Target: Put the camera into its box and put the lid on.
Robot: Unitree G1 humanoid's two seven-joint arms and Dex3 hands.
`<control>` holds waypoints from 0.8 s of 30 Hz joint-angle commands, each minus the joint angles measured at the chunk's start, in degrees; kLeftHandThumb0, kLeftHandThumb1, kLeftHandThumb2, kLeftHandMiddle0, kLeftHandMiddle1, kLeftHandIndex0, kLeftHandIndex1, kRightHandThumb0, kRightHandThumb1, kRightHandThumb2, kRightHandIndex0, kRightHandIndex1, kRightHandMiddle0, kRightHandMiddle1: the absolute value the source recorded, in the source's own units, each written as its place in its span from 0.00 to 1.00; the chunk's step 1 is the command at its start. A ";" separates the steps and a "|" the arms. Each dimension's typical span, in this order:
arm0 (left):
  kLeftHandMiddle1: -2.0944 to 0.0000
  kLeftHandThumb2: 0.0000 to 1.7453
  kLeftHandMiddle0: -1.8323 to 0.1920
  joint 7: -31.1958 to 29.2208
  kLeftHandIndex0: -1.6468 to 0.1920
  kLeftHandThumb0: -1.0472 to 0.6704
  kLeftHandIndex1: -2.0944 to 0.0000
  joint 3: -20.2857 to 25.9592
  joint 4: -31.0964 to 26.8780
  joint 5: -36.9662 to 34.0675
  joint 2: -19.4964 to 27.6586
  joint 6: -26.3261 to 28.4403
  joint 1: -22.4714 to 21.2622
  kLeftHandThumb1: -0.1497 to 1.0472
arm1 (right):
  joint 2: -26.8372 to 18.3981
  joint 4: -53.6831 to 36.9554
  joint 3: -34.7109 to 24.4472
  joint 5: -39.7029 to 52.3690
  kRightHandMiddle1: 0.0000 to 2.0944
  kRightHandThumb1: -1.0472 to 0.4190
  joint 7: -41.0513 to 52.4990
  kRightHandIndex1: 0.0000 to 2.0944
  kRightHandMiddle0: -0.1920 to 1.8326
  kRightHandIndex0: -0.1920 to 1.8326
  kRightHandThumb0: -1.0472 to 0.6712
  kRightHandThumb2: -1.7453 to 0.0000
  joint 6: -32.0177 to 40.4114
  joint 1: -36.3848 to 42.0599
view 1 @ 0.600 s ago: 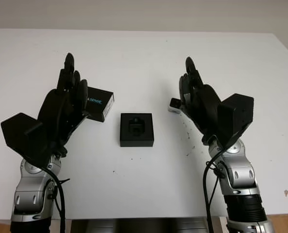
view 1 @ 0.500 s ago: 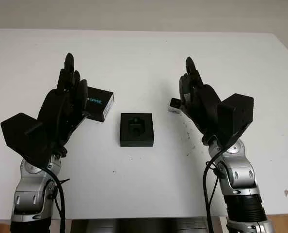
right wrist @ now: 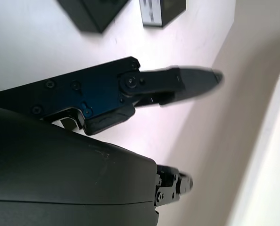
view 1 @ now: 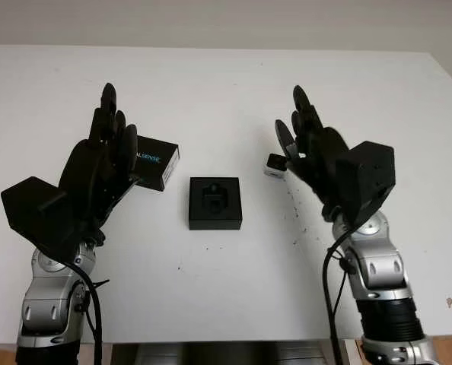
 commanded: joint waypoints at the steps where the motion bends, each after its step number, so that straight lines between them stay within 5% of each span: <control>1: 1.00 0.36 1.00 -0.12 1.00 0.17 1.00 0.12 0.41 0.11 0.46 -0.69 -0.28 1.00 | -3.79 2.04 0.91 -3.95 0.22 0.09 -0.39 0.10 0.18 0.22 0.25 0.97 -2.46 -2.96; 6: 1.00 0.37 1.00 -0.30 1.00 0.17 1.00 0.24 0.90 -0.15 0.34 -1.17 -0.51 1.00 | -11.26 6.01 3.79 -11.09 0.29 0.14 4.42 0.10 0.12 0.23 0.26 0.97 -1.94 -9.81; 11: 1.00 0.36 1.00 -0.14 1.00 0.16 1.00 -0.10 1.27 0.02 0.21 -1.22 -1.15 1.00 | -15.85 10.03 8.25 -17.27 0.14 0.14 10.86 0.06 0.17 0.21 0.24 0.97 0.03 -15.79; 21: 1.00 0.33 1.00 -0.05 1.00 0.16 1.00 0.20 0.31 -0.87 0.56 1.11 -2.57 1.00 | -17.16 16.23 14.20 -24.91 0.07 0.14 15.39 0.07 0.20 0.24 0.23 0.97 0.67 -20.24; 22: 1.00 0.33 1.00 0.21 1.00 0.16 1.00 0.08 0.10 -0.78 0.48 1.54 -2.63 1.00 | -16.98 16.94 14.68 -25.71 0.06 0.15 14.68 0.19 0.22 0.23 0.24 0.97 0.21 -20.22; 24: 1.00 0.34 1.00 0.14 1.00 0.17 1.00 -0.15 -0.09 -0.76 0.56 1.79 -2.65 1.00 | -16.66 18.25 15.76 -27.29 0.04 0.16 13.67 0.67 0.24 0.06 0.24 0.97 -0.39 -20.27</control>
